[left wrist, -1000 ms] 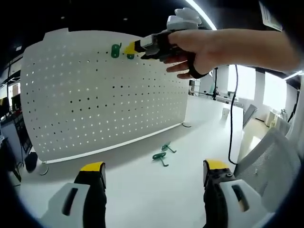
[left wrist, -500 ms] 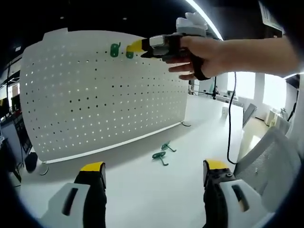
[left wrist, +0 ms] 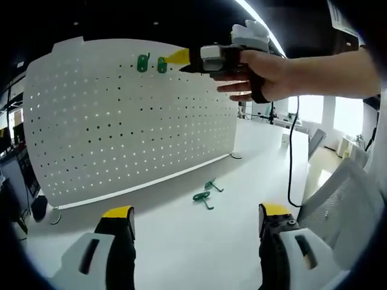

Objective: Insert the hook assembly into the mounting plate slot until the hook locks in place.

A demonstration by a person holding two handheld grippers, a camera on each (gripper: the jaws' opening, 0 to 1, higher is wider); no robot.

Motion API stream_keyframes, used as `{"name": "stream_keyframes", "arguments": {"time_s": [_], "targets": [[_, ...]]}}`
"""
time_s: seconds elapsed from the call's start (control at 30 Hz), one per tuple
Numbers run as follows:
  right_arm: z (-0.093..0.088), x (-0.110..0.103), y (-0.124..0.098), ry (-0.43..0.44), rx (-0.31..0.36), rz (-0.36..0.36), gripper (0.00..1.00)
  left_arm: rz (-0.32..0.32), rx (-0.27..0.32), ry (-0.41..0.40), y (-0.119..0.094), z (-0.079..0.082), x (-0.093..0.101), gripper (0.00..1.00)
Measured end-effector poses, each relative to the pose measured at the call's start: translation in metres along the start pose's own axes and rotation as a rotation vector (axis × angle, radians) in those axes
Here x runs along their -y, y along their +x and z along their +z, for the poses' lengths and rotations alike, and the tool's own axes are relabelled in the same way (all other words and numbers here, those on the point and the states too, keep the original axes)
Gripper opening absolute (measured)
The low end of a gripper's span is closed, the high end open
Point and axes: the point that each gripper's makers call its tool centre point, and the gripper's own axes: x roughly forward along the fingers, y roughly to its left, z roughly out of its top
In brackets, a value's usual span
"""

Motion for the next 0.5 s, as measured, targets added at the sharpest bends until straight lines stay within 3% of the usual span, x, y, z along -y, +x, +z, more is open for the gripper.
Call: {"name": "stream_keyframes", "arguments": {"time_s": [0.17,0.5], "targets": [[-0.013,-0.005,-0.02,-0.044,-0.027,0.031,0.45,-0.001,0.004,-0.002,0.0,0.001,0.0,0.87],[-0.032,-0.008,-0.056,-0.04,-0.027,0.068,0.48,-0.013,0.001,0.004,0.002,0.0,0.003,0.87]]}}
